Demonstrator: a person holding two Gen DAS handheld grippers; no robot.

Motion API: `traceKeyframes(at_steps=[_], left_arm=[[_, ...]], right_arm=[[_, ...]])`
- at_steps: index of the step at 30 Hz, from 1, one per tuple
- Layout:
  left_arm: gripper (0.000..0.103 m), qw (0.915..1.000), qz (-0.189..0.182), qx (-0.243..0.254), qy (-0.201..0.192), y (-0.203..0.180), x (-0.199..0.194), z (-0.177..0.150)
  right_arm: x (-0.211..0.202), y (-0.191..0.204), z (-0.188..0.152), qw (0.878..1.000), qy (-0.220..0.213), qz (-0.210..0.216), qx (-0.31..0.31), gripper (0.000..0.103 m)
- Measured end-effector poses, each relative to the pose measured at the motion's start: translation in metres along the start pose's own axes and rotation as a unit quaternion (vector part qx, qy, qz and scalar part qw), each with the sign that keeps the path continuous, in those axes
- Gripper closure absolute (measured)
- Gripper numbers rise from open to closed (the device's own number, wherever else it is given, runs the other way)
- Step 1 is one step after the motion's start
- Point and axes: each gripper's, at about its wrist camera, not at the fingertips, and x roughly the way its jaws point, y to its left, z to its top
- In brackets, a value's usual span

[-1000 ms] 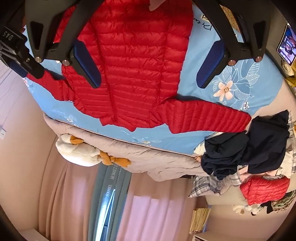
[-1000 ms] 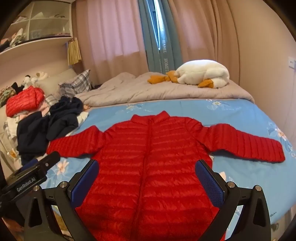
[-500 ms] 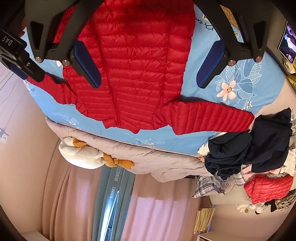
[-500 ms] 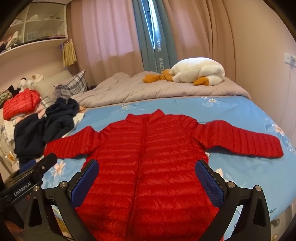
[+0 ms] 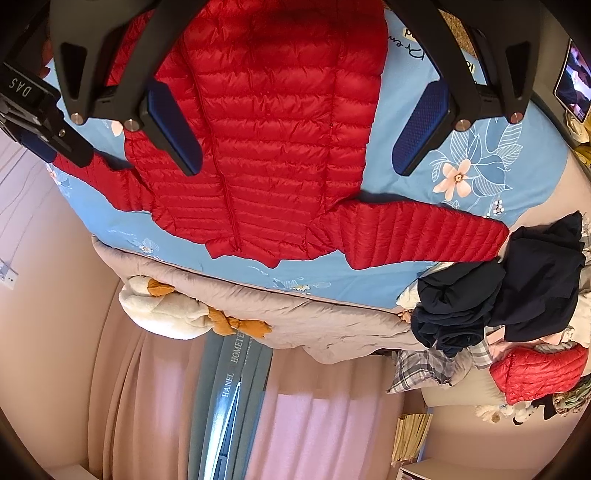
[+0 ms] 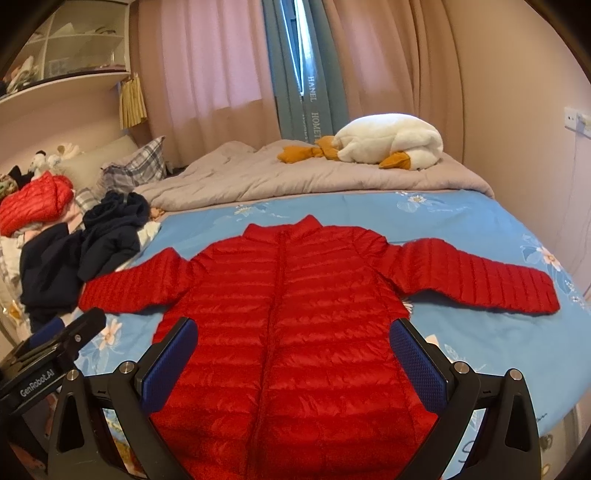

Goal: Fold large clothes

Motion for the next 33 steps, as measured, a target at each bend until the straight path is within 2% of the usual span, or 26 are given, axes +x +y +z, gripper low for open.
traceKeyframes(at_steps=[33], left_arm=[[0.0,1.0,-0.006,-0.002,0.003,-0.0004,0.0048,0.0016]], right_arm=[[0.0025,0.0003,0.0025,1.0,0.006,-0.002,-0.003,0.0]])
